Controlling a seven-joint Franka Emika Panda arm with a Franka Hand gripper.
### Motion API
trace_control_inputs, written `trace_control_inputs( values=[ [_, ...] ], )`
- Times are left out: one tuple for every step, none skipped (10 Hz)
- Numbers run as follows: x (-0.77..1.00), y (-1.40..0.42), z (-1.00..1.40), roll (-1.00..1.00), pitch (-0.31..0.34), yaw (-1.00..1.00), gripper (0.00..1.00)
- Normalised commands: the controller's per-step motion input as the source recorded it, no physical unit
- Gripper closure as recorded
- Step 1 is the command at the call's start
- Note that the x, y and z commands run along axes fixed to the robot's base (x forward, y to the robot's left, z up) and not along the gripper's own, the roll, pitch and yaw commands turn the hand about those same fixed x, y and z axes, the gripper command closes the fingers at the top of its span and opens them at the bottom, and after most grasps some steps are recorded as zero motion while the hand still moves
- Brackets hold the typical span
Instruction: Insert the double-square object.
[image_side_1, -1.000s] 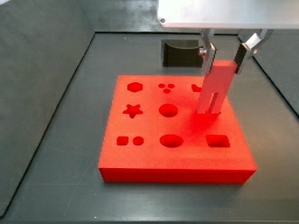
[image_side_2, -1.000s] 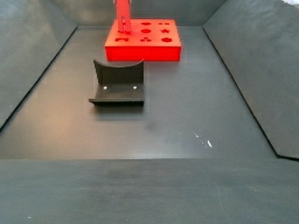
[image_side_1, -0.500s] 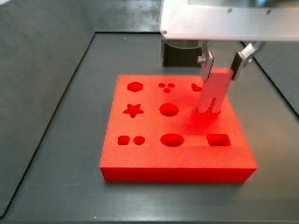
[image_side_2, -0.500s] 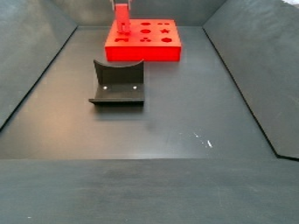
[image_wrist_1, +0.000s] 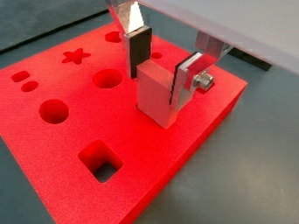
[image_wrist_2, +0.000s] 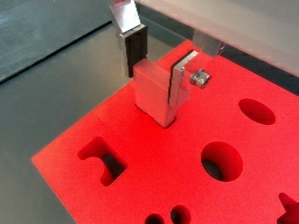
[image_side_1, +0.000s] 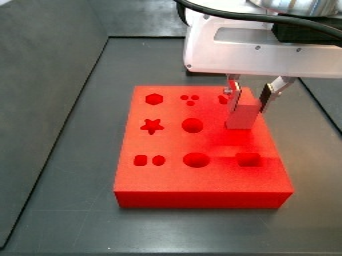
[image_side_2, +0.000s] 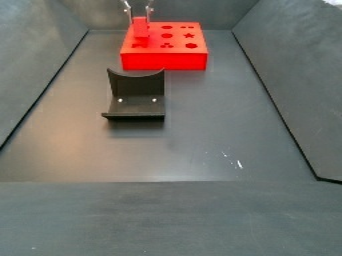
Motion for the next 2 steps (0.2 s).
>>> trace_control_inputs(
  values=[
    [-0.01,0.00,-0.01,0.00,-0.110,0.00,1.00],
    [0.00,0.00,0.00,0.00,0.000,0.00,1.00]
  ],
)
